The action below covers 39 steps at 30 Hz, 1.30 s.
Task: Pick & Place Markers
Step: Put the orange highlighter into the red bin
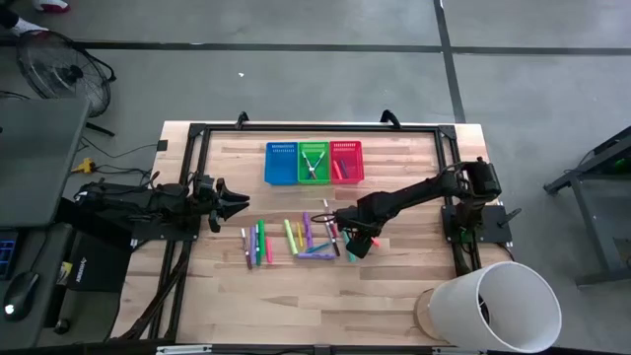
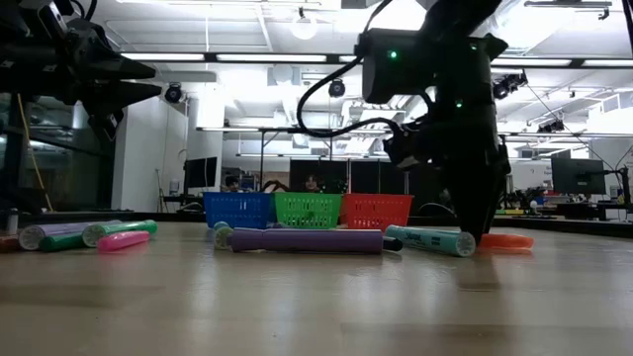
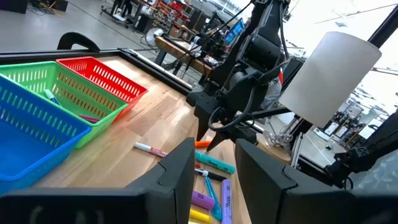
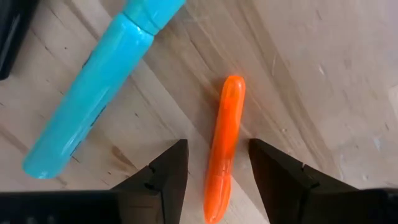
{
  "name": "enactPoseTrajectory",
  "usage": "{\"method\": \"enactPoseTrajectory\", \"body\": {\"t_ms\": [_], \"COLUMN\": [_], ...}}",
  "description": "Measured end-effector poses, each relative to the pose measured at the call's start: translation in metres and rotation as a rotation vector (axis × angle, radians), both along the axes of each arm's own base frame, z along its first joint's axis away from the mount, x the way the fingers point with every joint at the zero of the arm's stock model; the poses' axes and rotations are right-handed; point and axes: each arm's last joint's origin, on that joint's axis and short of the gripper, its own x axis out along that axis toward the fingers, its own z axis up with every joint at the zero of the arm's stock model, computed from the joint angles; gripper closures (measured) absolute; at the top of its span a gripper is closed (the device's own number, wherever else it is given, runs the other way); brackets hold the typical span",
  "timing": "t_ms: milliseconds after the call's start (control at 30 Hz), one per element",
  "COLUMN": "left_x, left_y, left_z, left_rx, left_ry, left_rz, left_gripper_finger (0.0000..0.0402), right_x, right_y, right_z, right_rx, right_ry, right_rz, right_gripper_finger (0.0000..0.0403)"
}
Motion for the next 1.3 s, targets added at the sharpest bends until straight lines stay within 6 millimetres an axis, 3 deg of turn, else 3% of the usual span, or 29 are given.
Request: {"method": "enactPoseTrajectory", "body": {"t_ms": [233, 633, 1000, 1300], "left_x": [0.0, 0.0, 0.0, 0.0], "left_y": [0.0, 0.0, 0.0, 0.0], "left_z": [0.0, 0.0, 0.0, 0.0], "left_rx": [0.0, 0.0, 0.0, 0.0], "left_ry": [0.0, 0.0, 0.0, 0.0], "left_rz": [0.0, 0.0, 0.0, 0.0], "left_gripper_finger": [0.0286, 0.0286, 0.0286, 0.0286], "right_x": [-0.007, -0.01, -0.01, 0.001], "right_y": [-0.001, -0.002, -0.001, -0.007], "right_z": [-0.01, -0.012, -0.012, 0.001], "right_rx": [-0.002, -0.008, 0.007, 0.025], "right_ry": [0.011, 0.023, 0.025, 0.033], "right_rz": [-0.01, -0.019, -0.037, -0.048], "right_gripper_finger": [0.0276, 0.0373, 0.0375, 0.0375]}}
